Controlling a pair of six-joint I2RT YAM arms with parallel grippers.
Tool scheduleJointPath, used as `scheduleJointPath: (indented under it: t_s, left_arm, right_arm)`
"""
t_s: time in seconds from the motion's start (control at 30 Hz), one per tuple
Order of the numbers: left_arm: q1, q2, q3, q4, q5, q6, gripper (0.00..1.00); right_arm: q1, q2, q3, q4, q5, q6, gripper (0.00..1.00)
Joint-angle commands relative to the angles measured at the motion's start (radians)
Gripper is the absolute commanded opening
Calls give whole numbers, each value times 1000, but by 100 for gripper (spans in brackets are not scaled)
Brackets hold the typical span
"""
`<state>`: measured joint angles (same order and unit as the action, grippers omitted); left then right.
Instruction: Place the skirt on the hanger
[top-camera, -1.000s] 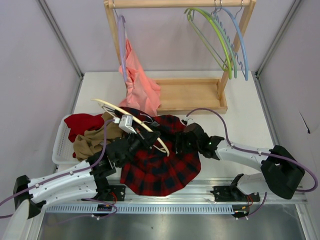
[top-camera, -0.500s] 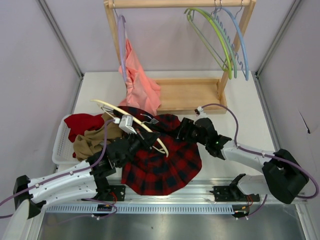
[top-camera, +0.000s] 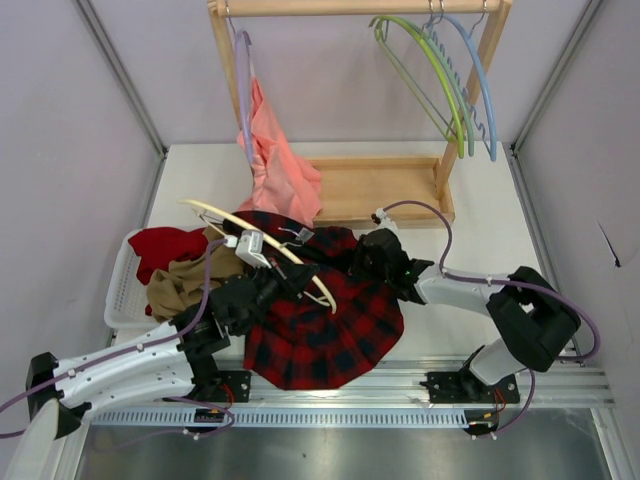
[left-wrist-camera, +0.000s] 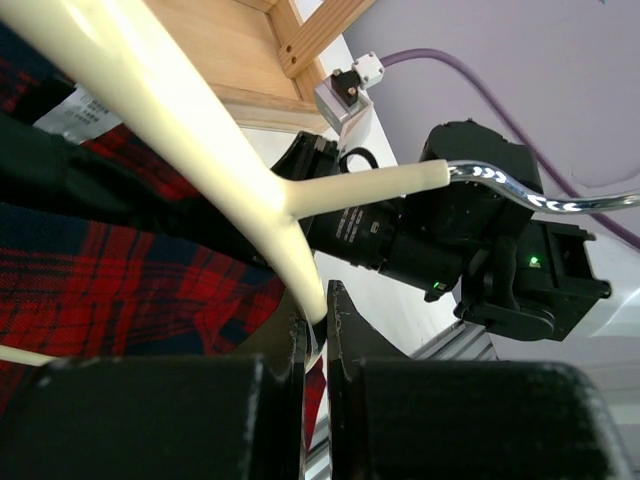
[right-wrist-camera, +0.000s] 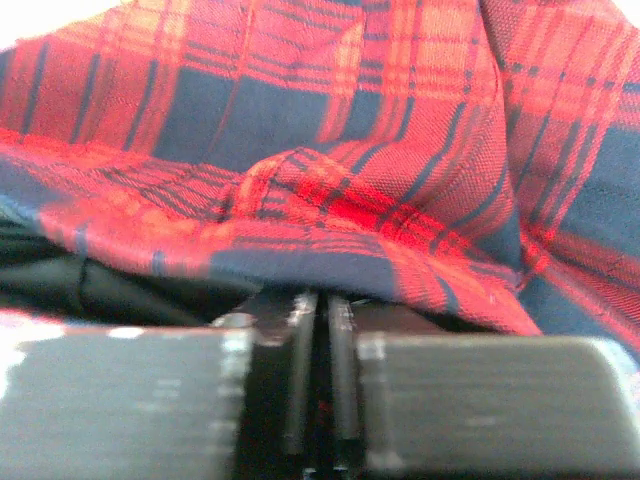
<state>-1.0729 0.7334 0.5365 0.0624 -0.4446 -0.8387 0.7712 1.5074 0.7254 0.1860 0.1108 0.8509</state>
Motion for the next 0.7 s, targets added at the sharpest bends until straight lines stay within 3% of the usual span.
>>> scheduleJointPath:
  t_s: [0.0,0.37,0.67]
  left_arm:
    - [8,-26,34,24,-45,10,0]
    - [8,-16,40,25,-63,16,0]
    - [8,-22,43,25,-63,13,0]
  right_arm:
    - [2,4,75,21,59,10,0]
    - [-95,-283,22,-27,-99,-30,0]
    - [-136,-358,-58,12,-149,-41,0]
